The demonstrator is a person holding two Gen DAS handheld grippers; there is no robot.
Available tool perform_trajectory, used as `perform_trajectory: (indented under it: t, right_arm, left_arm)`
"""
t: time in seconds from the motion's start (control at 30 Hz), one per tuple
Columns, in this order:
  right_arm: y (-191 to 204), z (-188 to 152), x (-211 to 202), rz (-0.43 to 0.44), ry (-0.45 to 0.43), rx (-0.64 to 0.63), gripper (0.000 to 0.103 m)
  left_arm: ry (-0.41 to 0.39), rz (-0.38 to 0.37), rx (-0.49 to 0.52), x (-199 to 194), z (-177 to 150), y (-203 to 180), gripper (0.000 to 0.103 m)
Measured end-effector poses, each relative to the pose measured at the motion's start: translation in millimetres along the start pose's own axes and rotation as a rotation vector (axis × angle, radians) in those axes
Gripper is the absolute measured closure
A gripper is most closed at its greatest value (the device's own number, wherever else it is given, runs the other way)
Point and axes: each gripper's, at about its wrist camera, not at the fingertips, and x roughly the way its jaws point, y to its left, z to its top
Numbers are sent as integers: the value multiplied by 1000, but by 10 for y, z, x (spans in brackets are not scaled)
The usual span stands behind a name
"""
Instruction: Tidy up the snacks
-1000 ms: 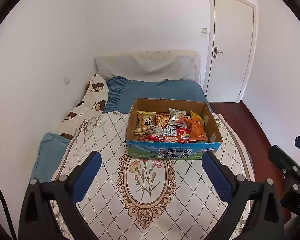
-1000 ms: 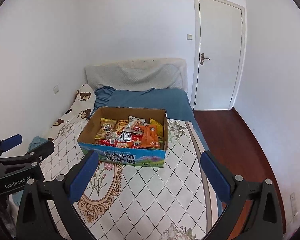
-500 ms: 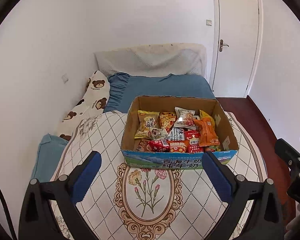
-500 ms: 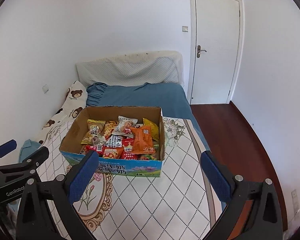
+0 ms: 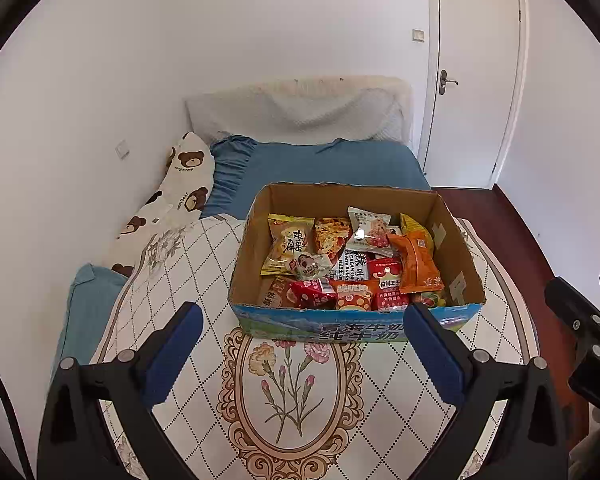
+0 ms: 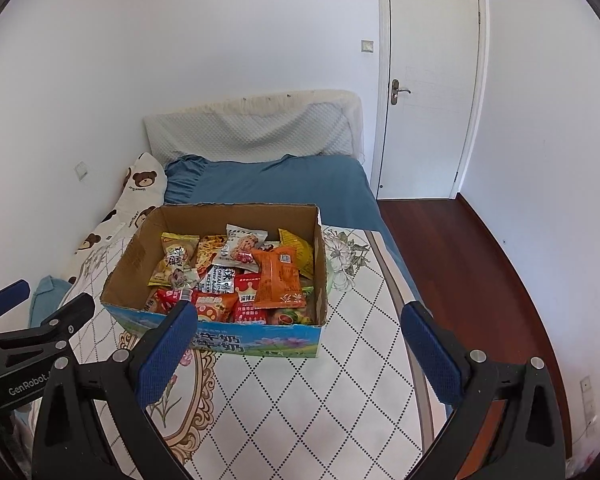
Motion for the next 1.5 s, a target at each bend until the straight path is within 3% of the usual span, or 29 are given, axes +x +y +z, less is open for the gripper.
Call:
perform_trajectory:
  t: [1.5]
  right_arm:
    - [-33,-2,-19,6,8,-4,0]
  left_arm:
    - [-15,-1,3,-69,-6,-21,0]
